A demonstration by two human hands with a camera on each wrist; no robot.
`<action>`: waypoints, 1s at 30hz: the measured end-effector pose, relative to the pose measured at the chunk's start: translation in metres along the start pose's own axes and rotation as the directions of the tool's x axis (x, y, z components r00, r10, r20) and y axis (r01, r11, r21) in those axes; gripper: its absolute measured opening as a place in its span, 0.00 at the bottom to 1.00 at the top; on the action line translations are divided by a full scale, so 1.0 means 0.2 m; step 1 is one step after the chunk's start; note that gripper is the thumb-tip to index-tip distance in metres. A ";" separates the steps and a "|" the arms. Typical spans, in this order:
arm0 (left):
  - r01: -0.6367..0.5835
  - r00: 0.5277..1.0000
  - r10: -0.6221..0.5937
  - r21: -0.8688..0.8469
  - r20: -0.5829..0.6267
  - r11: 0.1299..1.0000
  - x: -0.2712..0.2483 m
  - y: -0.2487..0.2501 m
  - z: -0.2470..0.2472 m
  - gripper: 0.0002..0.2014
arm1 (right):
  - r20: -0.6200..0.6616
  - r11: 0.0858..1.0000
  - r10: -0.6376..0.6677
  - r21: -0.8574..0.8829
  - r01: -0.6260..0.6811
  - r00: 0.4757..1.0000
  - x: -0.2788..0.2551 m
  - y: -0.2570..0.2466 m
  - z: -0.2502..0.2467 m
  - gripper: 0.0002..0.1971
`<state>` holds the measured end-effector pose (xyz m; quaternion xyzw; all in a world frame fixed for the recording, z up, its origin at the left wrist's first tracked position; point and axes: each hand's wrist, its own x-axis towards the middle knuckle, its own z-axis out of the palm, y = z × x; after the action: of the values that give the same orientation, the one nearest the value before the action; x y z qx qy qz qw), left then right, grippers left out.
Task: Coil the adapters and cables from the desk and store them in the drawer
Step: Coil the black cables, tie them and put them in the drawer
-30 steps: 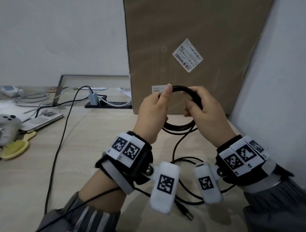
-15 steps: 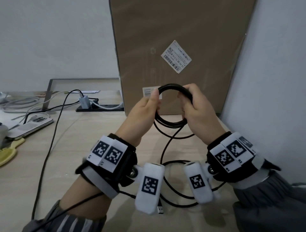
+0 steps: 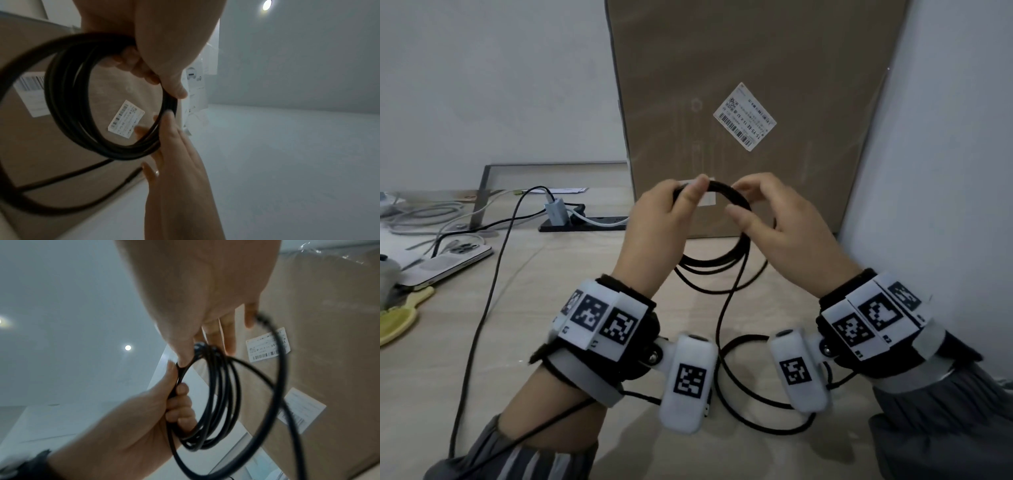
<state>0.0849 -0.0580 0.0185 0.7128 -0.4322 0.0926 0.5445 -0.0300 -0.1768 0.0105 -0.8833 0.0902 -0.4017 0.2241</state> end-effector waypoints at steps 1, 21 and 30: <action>0.045 0.998 -0.047 -0.047 -0.033 0.998 0.01 -0.02 -0.02 0.20 | -0.029 0.999 0.023 -0.024 -0.024 0.999 0.01 0.01 -0.01 0.19; 0.108 0.986 -0.130 -0.200 -0.100 0.974 0.03 -0.02 -0.06 0.26 | 0.098 0.847 0.414 0.321 -0.423 0.905 -0.02 0.05 0.07 0.07; 0.054 0.998 -0.055 0.064 0.012 0.996 0.00 0.01 -0.04 0.23 | -0.041 0.903 0.233 0.381 -0.200 0.972 0.00 0.00 0.02 0.15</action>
<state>0.0866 -0.0506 0.0230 0.7421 -0.4130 0.0866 0.5209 -0.0269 -0.1750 0.0087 -0.7907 0.1190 -0.4216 0.4277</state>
